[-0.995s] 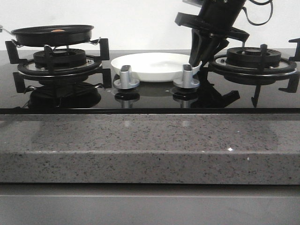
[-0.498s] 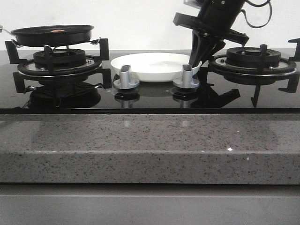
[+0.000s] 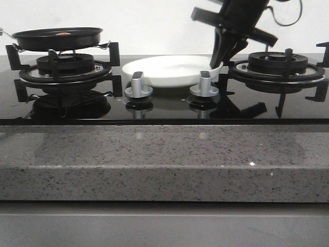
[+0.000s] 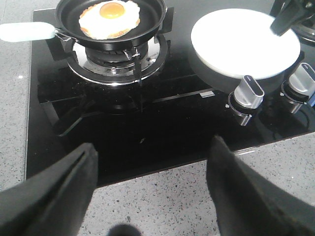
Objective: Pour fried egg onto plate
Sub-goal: 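Lift the plate with the right gripper and carry it toward the pan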
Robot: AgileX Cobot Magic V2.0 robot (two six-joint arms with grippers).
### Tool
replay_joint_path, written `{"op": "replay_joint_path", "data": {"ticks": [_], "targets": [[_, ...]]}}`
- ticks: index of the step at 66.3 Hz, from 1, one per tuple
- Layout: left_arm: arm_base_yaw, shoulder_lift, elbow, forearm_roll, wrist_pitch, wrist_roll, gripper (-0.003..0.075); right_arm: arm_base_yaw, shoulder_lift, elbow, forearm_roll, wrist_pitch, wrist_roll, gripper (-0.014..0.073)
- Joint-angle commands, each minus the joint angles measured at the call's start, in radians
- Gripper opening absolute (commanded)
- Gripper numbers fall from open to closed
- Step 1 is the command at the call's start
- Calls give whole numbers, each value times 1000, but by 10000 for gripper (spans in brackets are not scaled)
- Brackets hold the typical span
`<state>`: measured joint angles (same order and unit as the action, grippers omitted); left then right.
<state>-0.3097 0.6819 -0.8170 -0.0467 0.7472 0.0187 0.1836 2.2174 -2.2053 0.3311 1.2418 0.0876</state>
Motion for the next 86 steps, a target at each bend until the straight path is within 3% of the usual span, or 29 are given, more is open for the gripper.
{"op": "replay_joint_path", "data": {"ticks": [1, 25, 36, 46, 66, 86], "targets": [[-9, 6, -27, -8, -72, -9, 473, -19, -115, -29, 30, -22, 30, -111], [-9, 6, -27, -8, -72, -9, 473, -19, -266, -20, 91, 86, 30, -111], [-9, 6, -27, -8, -72, -9, 473, 29, -379, 73, 69, 76, 29, -111], [-9, 6, -27, -8, -72, -9, 473, 84, -509, 250, -9, -23, 29, -111], [-9, 7, -27, -8, -72, -9, 472, 139, -710, 682, -9, -271, 26, -111], [-9, 9, -27, -8, -72, -9, 472, 139, -677, 864, -10, -436, 26, -111]]}}
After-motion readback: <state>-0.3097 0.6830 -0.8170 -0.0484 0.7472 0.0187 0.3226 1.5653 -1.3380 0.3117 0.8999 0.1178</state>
